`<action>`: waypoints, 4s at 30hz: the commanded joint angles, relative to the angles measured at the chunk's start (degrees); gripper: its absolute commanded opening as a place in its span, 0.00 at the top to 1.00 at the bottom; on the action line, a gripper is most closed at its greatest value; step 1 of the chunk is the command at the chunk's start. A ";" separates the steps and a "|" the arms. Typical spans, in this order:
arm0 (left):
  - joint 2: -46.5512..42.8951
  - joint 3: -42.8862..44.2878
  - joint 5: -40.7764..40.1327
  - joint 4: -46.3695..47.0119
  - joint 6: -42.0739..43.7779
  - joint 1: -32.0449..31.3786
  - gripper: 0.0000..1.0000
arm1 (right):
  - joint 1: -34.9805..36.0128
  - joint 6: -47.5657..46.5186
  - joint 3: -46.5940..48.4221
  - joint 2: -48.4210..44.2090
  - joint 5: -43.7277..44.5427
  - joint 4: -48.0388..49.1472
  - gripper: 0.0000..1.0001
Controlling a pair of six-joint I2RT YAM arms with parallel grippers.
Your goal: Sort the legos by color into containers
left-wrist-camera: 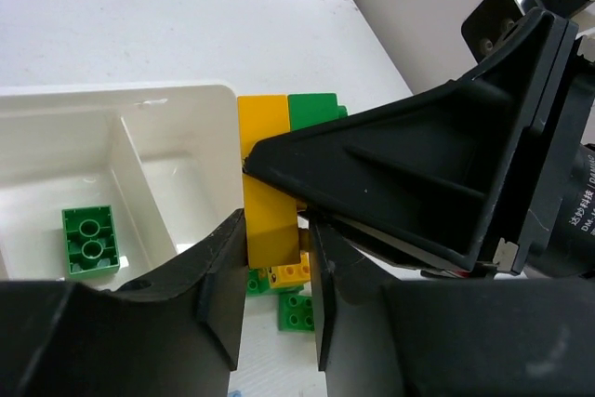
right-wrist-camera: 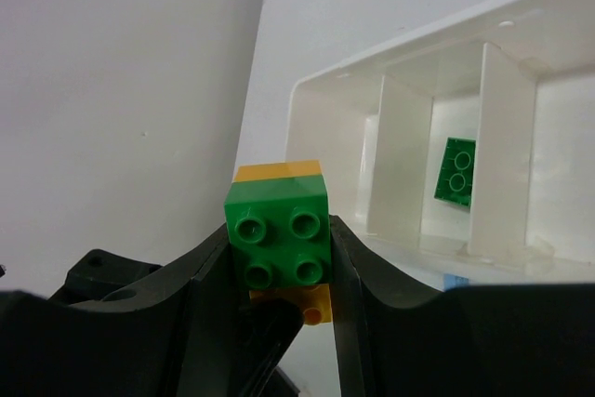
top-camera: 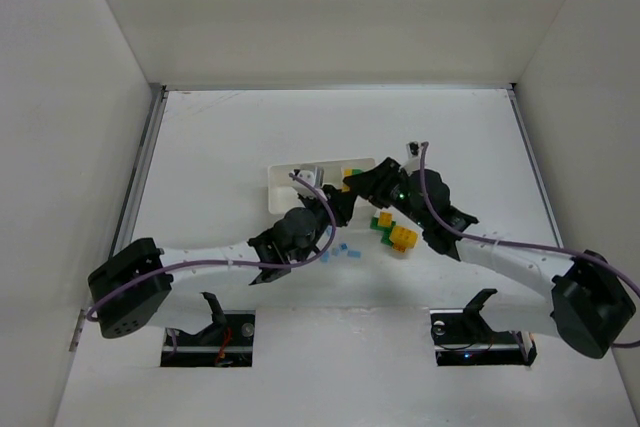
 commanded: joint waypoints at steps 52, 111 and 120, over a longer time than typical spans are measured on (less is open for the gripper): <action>-8.96 -5.36 -1.29 -3.26 -0.95 -1.17 0.88 | 0.00 -2.34 0.59 2.90 -6.18 10.02 0.70; -21.26 -8.09 -4.98 -23.30 -3.06 13.16 0.57 | 1.85 -16.31 1.40 -3.66 15.15 -11.22 0.60; -18.89 -7.82 -3.48 -18.29 -2.45 12.10 0.57 | 6.84 -21.31 3.66 -13.98 35.56 -48.22 0.43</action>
